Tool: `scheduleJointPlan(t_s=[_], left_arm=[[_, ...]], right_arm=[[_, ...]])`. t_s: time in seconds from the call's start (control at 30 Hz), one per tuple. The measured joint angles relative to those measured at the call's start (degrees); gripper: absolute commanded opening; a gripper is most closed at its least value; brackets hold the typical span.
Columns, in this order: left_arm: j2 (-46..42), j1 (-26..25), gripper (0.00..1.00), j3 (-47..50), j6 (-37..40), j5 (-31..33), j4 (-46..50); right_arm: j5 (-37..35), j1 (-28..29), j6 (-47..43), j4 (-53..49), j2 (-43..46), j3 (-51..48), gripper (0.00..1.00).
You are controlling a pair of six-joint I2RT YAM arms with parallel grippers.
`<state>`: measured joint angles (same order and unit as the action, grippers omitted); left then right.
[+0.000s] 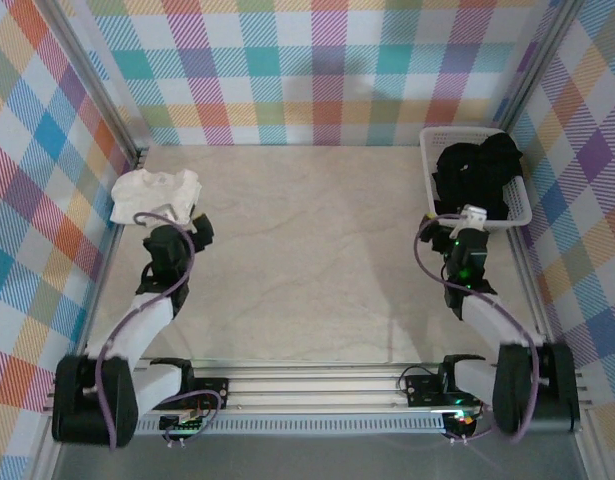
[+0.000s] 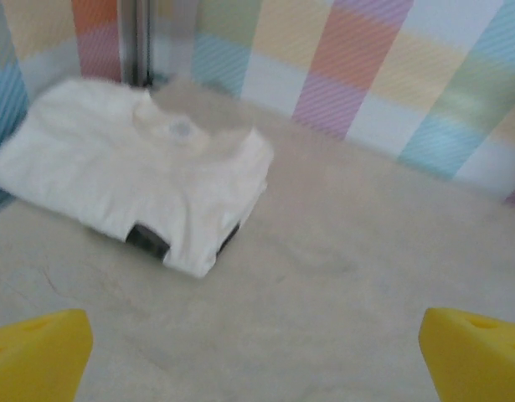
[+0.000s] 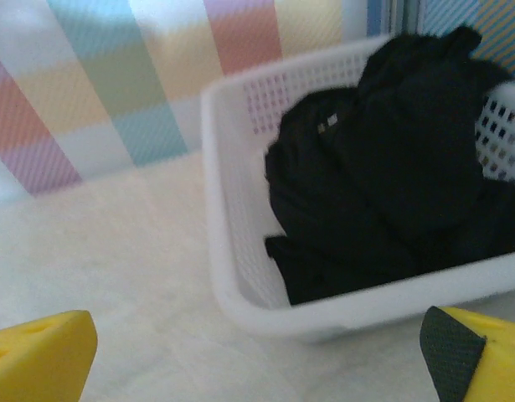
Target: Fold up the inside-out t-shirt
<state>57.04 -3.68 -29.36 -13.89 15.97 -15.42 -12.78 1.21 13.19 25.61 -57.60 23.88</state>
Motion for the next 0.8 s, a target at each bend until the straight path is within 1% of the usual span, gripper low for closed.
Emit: scheduleJointPlan(t_s=[0.07, 0.13, 0.2, 0.27, 0.3, 0.37, 0.43, 0.53, 0.6, 0.67, 0.73, 0.8], left_arm=[[-1.7, 0.0, 0.99, -2.8, -1.6, -0.3, 4.0], [0.0, 0.0, 0.98, -7.3, -2.4, -1.0, 8.1], [4.1, 0.0, 0.96, -12.4, -3.3, -2.7, 11.4], [8.1, 0.0, 0.96, -16.4, -4.2, -5.4, 13.8], [9.7, 0.0, 0.96, -17.9, -4.8, -7.3, 14.7], [12.3, -1.0, 0.96, -20.0, -5.8, -10.8, 15.8], [14.3, -3.9, 0.96, -21.4, -6.3, -13.1, 16.9], [16.8, -10.4, 0.96, -23.2, -6.3, -15.7, 18.0], [18.6, -14.3, 0.96, -24.3, -6.3, -17.2, 18.1], [20.1, -17.2, 0.96, -25.4, -6.3, -18.1, 18.1], [21.6, -19.5, 0.97, -26.5, -6.3, -18.5, 18.2], [22.8, -21.3, 0.97, -27.3, -6.3, -18.6, 18.2]], right_arm=[[3.4, 0.8, 1.7, -3.1, 4.1, 1.8, 0.95], [6.4, 4.5, 1.2, -6.3, 4.9, 4.8, 0.95], [8.4, 11.1, -1.0, -10.5, 2.7, 9.4, 0.96], [10.1, 16.2, -3.5, -14.3, -0.5, 13.8, 1.0], [10.3, 17.8, -4.3, -16.0, -1.8, 15.5, 1.0], [8.5, 17.9, -5.6, -19.0, -3.4, 17.7, 1.0], [6.8, 14.5, -6.0, -22.0, -5.2, 19.9, 1.0], [4.6, 4.4, -4.4, -26.6, -11.0, 26.0, 1.0], [2.1, -1.7, -2.9, -29.6, -17.6, 32.0, 1.0], [0.7, -6.3, -1.2, -32.6, -24.2, 37.9, 1.0], [-0.2, -9.4, 0.4, -35.4, -31.3, 43.7, 1.0], [-1.1, -11.3, 1.7, -38.1, -37.8, 49.1, 1.0]])
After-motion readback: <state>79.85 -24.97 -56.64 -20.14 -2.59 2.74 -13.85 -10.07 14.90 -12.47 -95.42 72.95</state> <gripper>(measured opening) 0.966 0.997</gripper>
